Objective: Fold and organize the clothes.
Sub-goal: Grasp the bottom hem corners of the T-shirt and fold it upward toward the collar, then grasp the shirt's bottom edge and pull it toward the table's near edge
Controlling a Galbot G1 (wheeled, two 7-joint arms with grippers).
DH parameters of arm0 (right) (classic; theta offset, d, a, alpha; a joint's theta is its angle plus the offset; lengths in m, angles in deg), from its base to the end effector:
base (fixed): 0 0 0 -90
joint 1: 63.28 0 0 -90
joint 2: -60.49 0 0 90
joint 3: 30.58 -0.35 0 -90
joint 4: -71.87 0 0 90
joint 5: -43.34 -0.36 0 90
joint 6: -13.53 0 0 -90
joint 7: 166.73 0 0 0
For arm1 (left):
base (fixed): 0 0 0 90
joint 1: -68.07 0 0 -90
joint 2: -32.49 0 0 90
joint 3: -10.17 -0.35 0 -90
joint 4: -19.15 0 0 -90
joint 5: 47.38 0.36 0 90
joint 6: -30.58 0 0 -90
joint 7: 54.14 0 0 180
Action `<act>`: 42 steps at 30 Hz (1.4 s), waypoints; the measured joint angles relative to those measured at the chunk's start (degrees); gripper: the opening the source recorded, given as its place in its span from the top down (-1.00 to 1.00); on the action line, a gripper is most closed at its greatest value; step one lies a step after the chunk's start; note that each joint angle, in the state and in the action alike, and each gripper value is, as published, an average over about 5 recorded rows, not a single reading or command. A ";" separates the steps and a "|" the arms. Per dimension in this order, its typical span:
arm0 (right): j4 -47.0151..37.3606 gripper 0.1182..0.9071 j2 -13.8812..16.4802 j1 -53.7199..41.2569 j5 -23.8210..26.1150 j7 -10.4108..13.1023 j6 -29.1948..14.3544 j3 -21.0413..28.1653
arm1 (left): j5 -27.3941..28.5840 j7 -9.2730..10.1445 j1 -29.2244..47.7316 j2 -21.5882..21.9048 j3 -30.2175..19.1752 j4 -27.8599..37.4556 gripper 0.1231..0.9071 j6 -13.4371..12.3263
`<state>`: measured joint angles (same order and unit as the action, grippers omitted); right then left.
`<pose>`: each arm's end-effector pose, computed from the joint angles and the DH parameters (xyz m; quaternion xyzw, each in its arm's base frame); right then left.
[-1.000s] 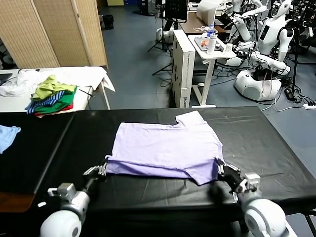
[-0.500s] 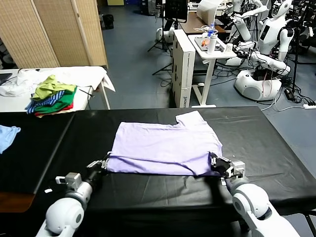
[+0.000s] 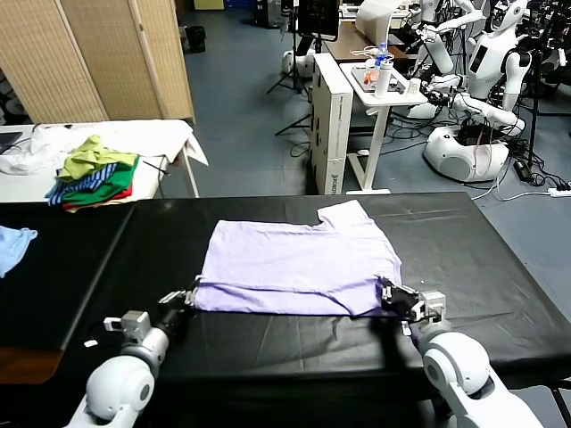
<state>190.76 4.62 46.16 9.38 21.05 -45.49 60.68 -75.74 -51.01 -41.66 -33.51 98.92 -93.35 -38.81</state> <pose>0.2474 -0.0931 -0.2460 0.0823 -0.9694 0.0293 0.2294 0.2465 0.0797 -0.2975 -0.0692 -0.9808 0.0338 0.1790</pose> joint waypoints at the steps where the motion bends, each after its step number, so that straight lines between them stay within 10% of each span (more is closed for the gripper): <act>1: 0.57 -0.93 0.11 1.09 0.00 -0.06 -0.04 -0.83 | 0.16 0.01 -0.24 -0.12 0.12 -0.23 -0.29 0.03; 7: 2.23 -1.00 0.65 6.19 -0.03 -0.93 -0.19 -4.75 | 1.34 0.02 -2.18 -0.90 0.79 -1.31 -0.95 0.00; 21: -0.10 -0.41 0.43 6.66 1.02 -1.97 -0.13 -3.44 | 2.58 -0.25 -5.16 -2.32 1.00 -1.50 -0.97 -0.38; 32: 0.16 0.83 -0.20 7.50 1.53 -1.81 -0.23 -2.27 | 2.46 -0.28 -6.05 -2.03 1.12 -1.70 -0.08 -0.22; 38: 1.87 0.94 0.50 9.04 1.25 -0.65 1.15 -2.67 | 2.94 -0.28 -7.29 -1.93 1.05 -2.85 0.78 -0.18; 42: 4.50 0.94 1.47 11.26 0.81 0.27 3.48 -3.62 | 3.42 0.31 -8.18 -1.48 1.48 -3.52 0.94 0.02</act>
<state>195.26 6.09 57.42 10.19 21.31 -42.01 57.07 -72.32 -50.70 -49.84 -34.99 100.40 -96.87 -38.79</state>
